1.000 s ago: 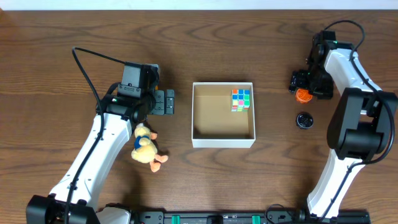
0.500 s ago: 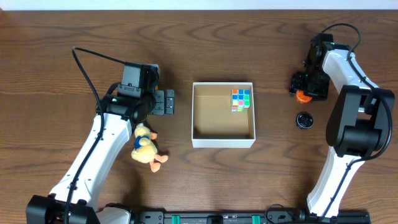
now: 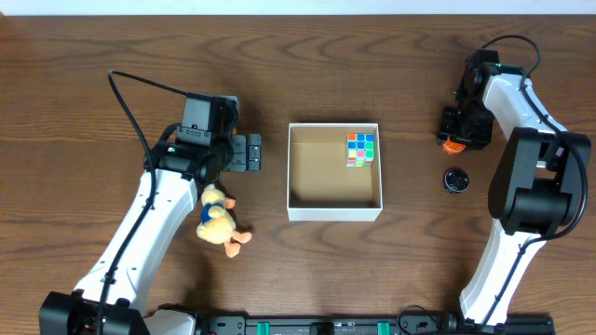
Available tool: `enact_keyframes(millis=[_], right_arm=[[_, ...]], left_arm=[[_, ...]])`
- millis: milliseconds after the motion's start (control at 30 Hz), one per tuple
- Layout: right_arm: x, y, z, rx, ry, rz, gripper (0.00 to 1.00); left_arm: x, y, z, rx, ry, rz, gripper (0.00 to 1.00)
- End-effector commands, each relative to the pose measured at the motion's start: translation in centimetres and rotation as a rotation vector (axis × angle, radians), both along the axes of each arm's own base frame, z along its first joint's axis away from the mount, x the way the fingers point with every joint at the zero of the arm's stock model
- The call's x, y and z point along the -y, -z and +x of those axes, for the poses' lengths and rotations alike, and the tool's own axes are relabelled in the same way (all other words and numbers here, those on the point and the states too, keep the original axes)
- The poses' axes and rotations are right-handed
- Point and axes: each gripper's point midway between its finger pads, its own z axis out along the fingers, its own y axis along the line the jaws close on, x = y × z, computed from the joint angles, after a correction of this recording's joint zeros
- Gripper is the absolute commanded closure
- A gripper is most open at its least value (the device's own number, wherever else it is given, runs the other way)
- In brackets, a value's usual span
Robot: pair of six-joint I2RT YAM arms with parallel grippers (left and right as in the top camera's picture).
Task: Pack container
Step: 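Carry the orange part into the box and release it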
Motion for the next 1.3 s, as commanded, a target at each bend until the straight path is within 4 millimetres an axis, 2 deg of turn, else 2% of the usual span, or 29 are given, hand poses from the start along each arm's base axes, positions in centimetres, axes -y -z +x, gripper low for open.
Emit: enact_keyframes(millis=[0, 133, 233, 267, 433, 500, 600, 700, 767, 867, 967, 1133, 1267], right_arm=[[0.0, 0.7, -0.3, -0.024, -0.007, -0.009, 0.69], [-0.6, -1.8, 0.4, -0.004, -0.024, -0.012, 0.72], [-1.7, -5.5, 1.6, 0.062, -0.068, -0.022, 0.72], [-2.5, -7.3, 2.2, 0.102, -0.093, -0.025, 0.72], [-7.3, -14.5, 3.3, 0.259, -0.236, -0.028, 0.70], [-9.9, -16.8, 3.1, 0.311, -0.312, -0.024, 0.69], [-14.0, -18.4, 2.2, 0.352, -0.418, -0.010, 0.69], [-18.3, -18.6, 0.9, 0.351, -0.545, 0.007, 0.68], [-20.9, -18.2, 0.0, 0.344, -0.616, 0.014, 0.67], [-23.9, -17.4, -0.8, 0.334, -0.686, 0.022, 0.66], [-25.6, -15.8, -1.2, 0.306, -0.724, 0.026, 0.67], [-27.0, -12.4, -2.1, 0.213, -0.759, 0.041, 0.67], [-27.8, -10.8, -3.0, 0.159, -0.779, 0.039, 0.67]], left_arm=[[-0.3, -1.0, 0.5, 0.029, -0.008, 0.009, 0.02], [-0.3, -0.9, 0.4, 0.023, -0.007, 0.011, 0.02], [-0.4, -0.9, 0.3, 0.019, -0.007, 0.012, 0.02], [-0.4, -0.8, 0.3, 0.016, -0.008, 0.013, 0.02], [-1.7, -0.7, 0.4, 0.006, -0.091, 0.007, 0.02], [-3.3, -0.7, 0.6, -0.008, -0.193, -0.024, 0.02], [-6.7, -0.5, 0.6, -0.025, -0.332, -0.048, 0.02], [-10.1, -0.2, 0.1, -0.046, -0.429, -0.045, 0.02], [-11.6, -0.1, -0.5, -0.062, -0.475, -0.044, 0.02], [-12.8, -0.1, -1.1, -0.078, -0.510, -0.043, 0.02], [-12.9, -0.1, -1.2, -0.080, -0.510, -0.041, 0.02], [-12.8, -0.1, -1.2, -0.079, -0.509, -0.041, 0.02], [-12.8, -0.1, -1.2, -0.079, -0.509, -0.041, 0.02]])
